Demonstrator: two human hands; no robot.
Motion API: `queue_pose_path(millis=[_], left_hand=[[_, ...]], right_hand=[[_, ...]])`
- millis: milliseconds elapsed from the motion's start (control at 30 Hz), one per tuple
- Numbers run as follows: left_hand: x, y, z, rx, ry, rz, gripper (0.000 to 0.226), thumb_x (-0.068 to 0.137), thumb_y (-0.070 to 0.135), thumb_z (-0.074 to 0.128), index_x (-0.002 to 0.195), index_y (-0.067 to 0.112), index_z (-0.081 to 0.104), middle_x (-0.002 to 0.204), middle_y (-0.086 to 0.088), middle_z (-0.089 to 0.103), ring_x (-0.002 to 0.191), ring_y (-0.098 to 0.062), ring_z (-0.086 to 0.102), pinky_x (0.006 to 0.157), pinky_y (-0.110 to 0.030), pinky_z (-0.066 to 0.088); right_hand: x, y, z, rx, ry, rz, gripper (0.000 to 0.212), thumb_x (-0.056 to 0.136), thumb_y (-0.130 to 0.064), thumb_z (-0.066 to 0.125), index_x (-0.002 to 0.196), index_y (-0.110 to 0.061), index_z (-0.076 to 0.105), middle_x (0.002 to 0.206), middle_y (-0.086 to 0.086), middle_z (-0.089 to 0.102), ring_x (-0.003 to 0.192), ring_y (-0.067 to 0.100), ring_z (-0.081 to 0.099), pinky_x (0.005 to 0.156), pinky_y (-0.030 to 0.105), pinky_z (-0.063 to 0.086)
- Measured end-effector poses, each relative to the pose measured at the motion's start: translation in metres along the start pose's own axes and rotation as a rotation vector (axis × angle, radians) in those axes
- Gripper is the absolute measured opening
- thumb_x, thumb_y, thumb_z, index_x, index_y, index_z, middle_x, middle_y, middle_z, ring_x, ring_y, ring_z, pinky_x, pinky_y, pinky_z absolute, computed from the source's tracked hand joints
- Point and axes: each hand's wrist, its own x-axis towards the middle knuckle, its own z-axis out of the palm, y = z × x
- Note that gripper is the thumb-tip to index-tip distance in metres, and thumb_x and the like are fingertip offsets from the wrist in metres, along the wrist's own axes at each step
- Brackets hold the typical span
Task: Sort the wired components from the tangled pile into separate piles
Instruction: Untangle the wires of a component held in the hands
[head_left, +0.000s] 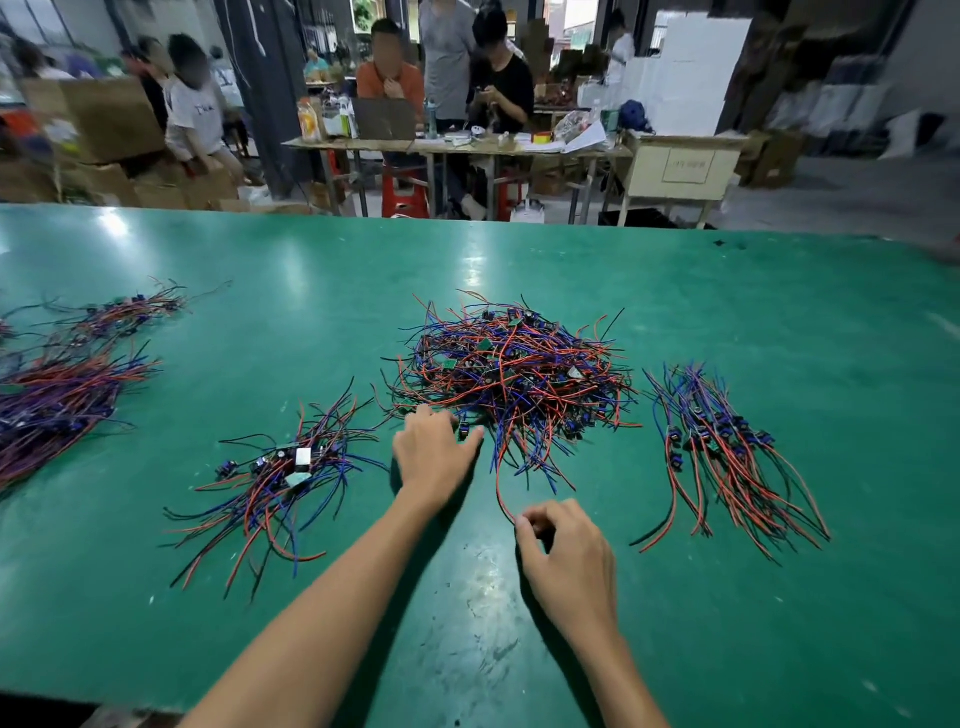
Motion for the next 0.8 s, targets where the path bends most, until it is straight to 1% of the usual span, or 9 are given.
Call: queue_pose_path(millis=[133, 233, 300, 400, 533, 600, 667, 733, 800], left_hand=[[0.003, 0.005, -0.007, -0.161, 0.012, -0.099, 0.027, 0.09, 0.044, 0.066, 0.1, 0.023, 0.079, 0.106, -0.002, 0.072, 0.098, -0.024, 0.066, 0.088, -0.036, 0.051], [-0.015, 0.005, -0.019, -0.377, -0.027, -0.236, 0.016, 0.081, 0.042, 0.067, 0.076, 0.031, 0.076, 0.078, 0.013, 0.073, 0.08, -0.018, 0.069, 0.069, -0.027, 0.05], [-0.032, 0.0, -0.029, -0.547, -0.108, -0.305, 0.02, 0.081, 0.042, 0.069, 0.063, 0.034, 0.072, 0.071, 0.017, 0.072, 0.067, -0.016, 0.066, 0.063, -0.024, 0.048], [-0.058, -0.007, -0.043, -0.771, -0.223, -0.314, 0.019, 0.082, 0.033, 0.072, 0.065, 0.027, 0.077, 0.072, 0.005, 0.075, 0.052, -0.012, 0.051, 0.054, -0.024, 0.043], [-0.088, -0.002, -0.058, -0.968, -0.423, -0.248, 0.018, 0.088, 0.021, 0.068, 0.077, 0.024, 0.082, 0.073, 0.004, 0.073, 0.041, -0.005, 0.034, 0.041, -0.014, 0.027], [-0.096, 0.0, -0.059, -0.99, -0.498, -0.204, 0.023, 0.091, 0.011, 0.062, 0.083, 0.019, 0.083, 0.069, 0.004, 0.069, 0.044, -0.007, 0.03, 0.042, -0.015, 0.024], [-0.102, 0.001, -0.06, -1.027, -0.545, -0.157, 0.024, 0.089, 0.004, 0.06, 0.083, 0.013, 0.08, 0.064, 0.007, 0.067, 0.044, -0.004, 0.033, 0.044, -0.013, 0.025], [-0.112, 0.003, -0.06, -1.072, -0.585, -0.1, 0.017, 0.08, 0.007, 0.059, 0.079, 0.007, 0.076, 0.059, 0.008, 0.066, 0.046, 0.0, 0.042, 0.048, -0.01, 0.033], [-0.125, 0.004, -0.055, -1.071, -0.597, -0.063, 0.018, 0.072, 0.016, 0.058, 0.074, 0.012, 0.076, 0.063, 0.005, 0.068, 0.056, -0.003, 0.052, 0.059, -0.017, 0.043]], right_hand=[[0.003, 0.003, -0.002, 0.018, -0.01, 0.016, 0.01, 0.091, -0.039, 0.068, 0.083, -0.033, 0.068, 0.082, -0.014, 0.06, 0.075, 0.004, 0.057, 0.068, 0.027, 0.041], [0.005, 0.003, -0.002, 0.037, 0.004, 0.027, 0.009, 0.091, -0.038, 0.069, 0.083, -0.032, 0.07, 0.081, -0.012, 0.06, 0.075, 0.008, 0.058, 0.069, 0.029, 0.044], [0.005, 0.002, -0.001, 0.052, 0.004, 0.031, 0.007, 0.09, -0.038, 0.07, 0.086, -0.033, 0.07, 0.081, -0.012, 0.061, 0.077, 0.008, 0.058, 0.071, 0.03, 0.045], [0.005, 0.0, -0.002, 0.056, 0.004, 0.015, 0.008, 0.091, -0.043, 0.067, 0.093, -0.036, 0.07, 0.084, -0.013, 0.063, 0.08, 0.007, 0.059, 0.074, 0.03, 0.046], [0.004, 0.002, -0.001, 0.049, -0.105, -0.016, 0.034, 0.098, -0.061, 0.045, 0.099, -0.042, 0.072, 0.096, -0.016, 0.065, 0.087, 0.006, 0.06, 0.078, 0.032, 0.048], [0.004, 0.003, -0.004, 0.118, -0.146, -0.03, 0.032, 0.1, -0.061, 0.042, 0.101, -0.047, 0.071, 0.097, -0.022, 0.067, 0.089, 0.002, 0.061, 0.079, 0.03, 0.048], [0.003, 0.005, -0.007, 0.293, -0.17, -0.025, 0.031, 0.098, -0.062, 0.046, 0.099, -0.045, 0.072, 0.098, -0.024, 0.071, 0.089, 0.004, 0.066, 0.082, 0.034, 0.051], [0.0, 0.005, -0.011, 0.513, -0.179, 0.007, 0.035, 0.092, -0.063, 0.052, 0.094, -0.036, 0.075, 0.092, -0.013, 0.076, 0.079, 0.016, 0.069, 0.077, 0.044, 0.053], [-0.001, 0.004, -0.014, 0.651, -0.184, 0.037, 0.027, 0.092, -0.05, 0.064, 0.093, -0.027, 0.078, 0.084, -0.001, 0.077, 0.07, 0.028, 0.068, 0.074, 0.048, 0.055]])
